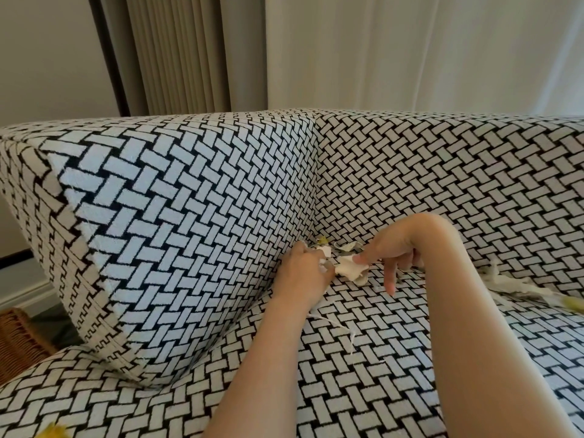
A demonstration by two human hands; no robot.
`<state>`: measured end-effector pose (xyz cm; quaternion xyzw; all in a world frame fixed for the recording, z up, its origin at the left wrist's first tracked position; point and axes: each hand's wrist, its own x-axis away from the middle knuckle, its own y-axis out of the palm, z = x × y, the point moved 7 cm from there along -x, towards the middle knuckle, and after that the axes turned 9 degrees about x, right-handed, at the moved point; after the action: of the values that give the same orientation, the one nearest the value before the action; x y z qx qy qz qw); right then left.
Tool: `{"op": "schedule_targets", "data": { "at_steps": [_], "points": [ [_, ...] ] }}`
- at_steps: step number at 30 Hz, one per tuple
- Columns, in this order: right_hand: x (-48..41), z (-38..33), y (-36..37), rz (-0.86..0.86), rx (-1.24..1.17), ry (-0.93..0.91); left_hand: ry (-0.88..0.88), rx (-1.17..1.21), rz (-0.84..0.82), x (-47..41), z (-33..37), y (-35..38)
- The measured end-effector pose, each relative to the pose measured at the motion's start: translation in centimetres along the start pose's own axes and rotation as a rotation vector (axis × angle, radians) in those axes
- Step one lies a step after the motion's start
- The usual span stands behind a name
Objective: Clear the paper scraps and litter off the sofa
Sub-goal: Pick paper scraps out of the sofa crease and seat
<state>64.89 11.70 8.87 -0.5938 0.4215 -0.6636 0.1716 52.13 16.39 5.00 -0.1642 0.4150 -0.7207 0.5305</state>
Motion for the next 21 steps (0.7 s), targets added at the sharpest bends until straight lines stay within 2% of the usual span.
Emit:
{"op": "schedule_targets", "data": {
  "at_steps": [4, 8, 11, 14, 19, 21],
  "points": [
    [0.0, 0.2, -0.1, -0.003, 0.001, 0.005, 0.093, 0.081, 0.026, 0.2, 0.8, -0.5],
    [-0.5, 0.4, -0.3, 0.020, -0.005, 0.034, 0.070, 0.219, 0.025, 0.4, 0.7, -0.8],
    [-1.6, 0.0, -0.7, 0.103, 0.059, 0.038, 0.066, 0.303, 0.048, 0.4, 0.6, -0.9],
    [-2.4, -1.5, -0.5, 0.152, 0.148, -0.020, 0.007, 0.438, 0.090, 0.3, 0.0, -1.2],
    [-1.9, -3.4, -0.9, 0.193, 0.118, -0.163, -0.051, 0.678, 0.287, 0.7, -0.9, -2.8],
    [-2.0, -4.4, -0.6, 0.182, 0.116, -0.213, -0.087, 0.746, 0.308, 0.9, -1.2, -3.1]
  ]
}}
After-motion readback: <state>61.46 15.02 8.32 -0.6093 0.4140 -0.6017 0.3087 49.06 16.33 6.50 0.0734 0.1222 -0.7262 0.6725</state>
